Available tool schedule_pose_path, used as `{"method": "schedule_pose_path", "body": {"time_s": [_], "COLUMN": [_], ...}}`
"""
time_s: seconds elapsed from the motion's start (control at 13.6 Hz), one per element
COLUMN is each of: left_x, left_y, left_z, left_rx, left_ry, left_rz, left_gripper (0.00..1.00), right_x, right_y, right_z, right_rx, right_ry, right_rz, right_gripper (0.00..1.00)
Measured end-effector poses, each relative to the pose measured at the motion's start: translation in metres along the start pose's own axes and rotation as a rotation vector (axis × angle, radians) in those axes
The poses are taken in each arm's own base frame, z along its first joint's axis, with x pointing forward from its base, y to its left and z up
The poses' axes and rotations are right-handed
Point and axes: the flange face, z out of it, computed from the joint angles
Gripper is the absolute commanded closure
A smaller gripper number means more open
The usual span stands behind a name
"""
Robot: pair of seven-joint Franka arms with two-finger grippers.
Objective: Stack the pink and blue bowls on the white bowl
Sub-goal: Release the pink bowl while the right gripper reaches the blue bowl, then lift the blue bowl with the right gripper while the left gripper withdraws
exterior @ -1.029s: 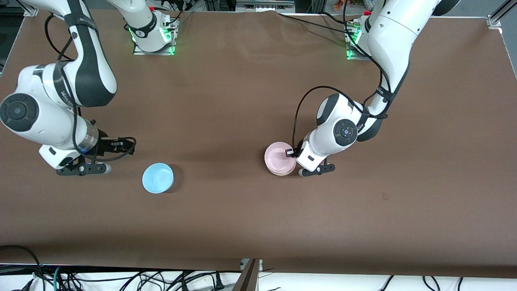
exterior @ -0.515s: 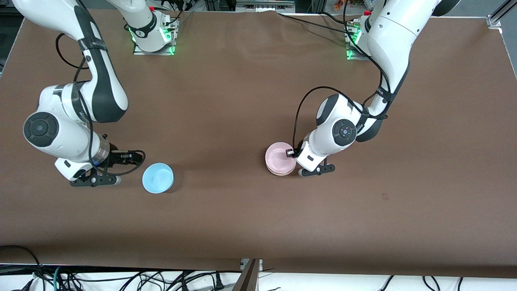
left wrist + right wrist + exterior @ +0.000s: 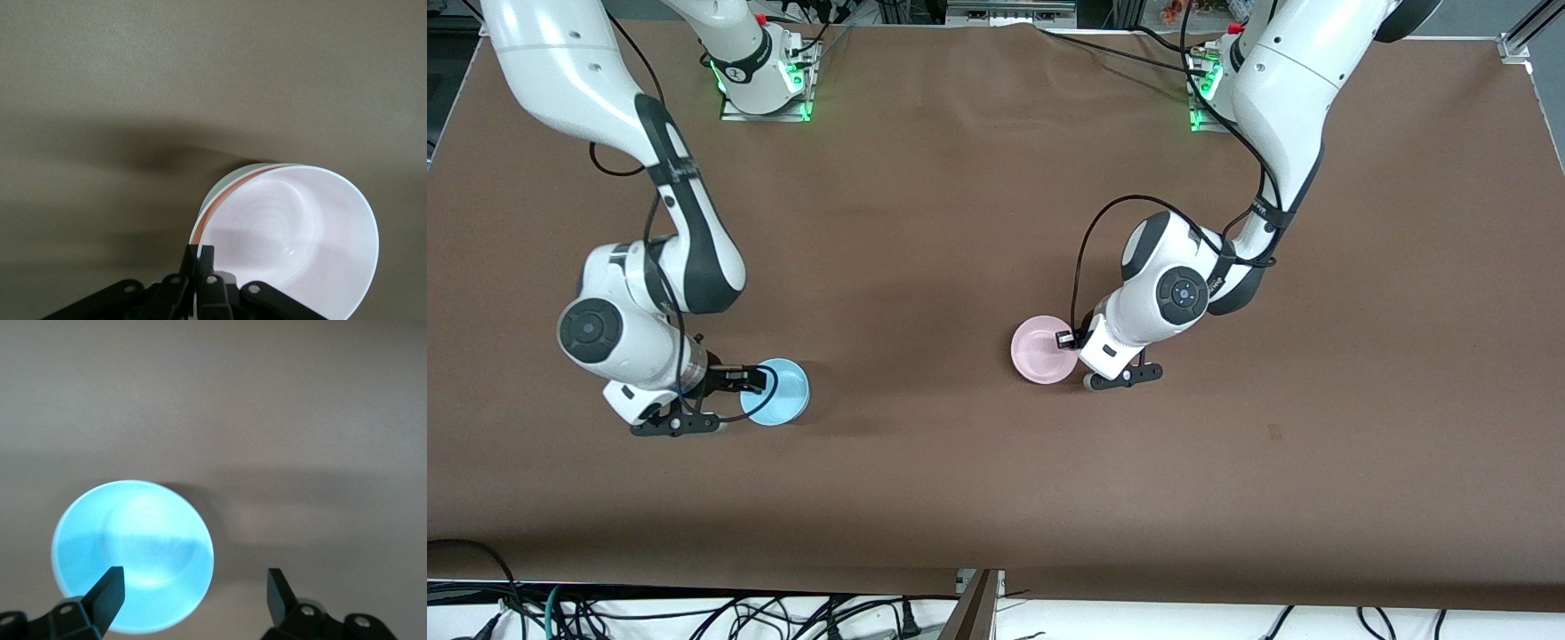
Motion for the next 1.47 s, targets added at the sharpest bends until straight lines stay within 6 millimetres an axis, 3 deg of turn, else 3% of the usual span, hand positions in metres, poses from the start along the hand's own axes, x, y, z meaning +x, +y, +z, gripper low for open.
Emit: {"method": "schedule_pose_path", "body": {"time_s": [0.15,0.22,0.51,0.66,0.88,1.03,1.25,1.4,1.47], "left_x": [0.0,0.0,0.006,0.009,0.02,0.033,0.032,0.017,0.01], "left_y": [0.0,0.0,0.002,0.004,-0.006,-0.032,-0.075,-0.101,-0.116], "left_z": [0.0,0.001,-0.008,-0.019,-0.058,-0.113,-0.224,-0.292,-0.321], "left_rx": [0.0,0.0,-0.017,-0.03,-0.012,0.041,0.169,0.206,0.218], "left_ry": [0.0,0.0,0.018,0.023,0.014,0.023,0.062,0.051,0.042], "left_rz": [0.0,0.0,-0.014,-0.026,-0.046,-0.065,0.008,0.03,0.044], "left_gripper": [0.4,0.0,0.0,0.0,0.0,0.0,0.0,0.0,0.0], "right_x": [0.0,0.0,-0.001,-0.001,0.001,0.003,0.009,0.012,0.009], "right_y": [0.001,0.001,0.001,0.001,0.0,-0.004,-0.03,-0.074,-0.108], "right_z": [0.02,0.023,0.025,0.025,0.021,0.011,-0.023,-0.058,-0.074], "right_rx": [0.0,0.0,0.0,0.0,0.006,0.028,0.095,0.106,0.11], "right_ry": [-0.003,-0.006,-0.007,-0.007,-0.002,0.004,-0.067,-0.106,-0.113], "right_rz": [0.001,0.001,0.001,0.0,0.004,0.02,0.144,0.235,0.288], "right_gripper": [0.4,0.49,0.77,0.97,1.0,1.0,1.0,1.0,1.0]}}
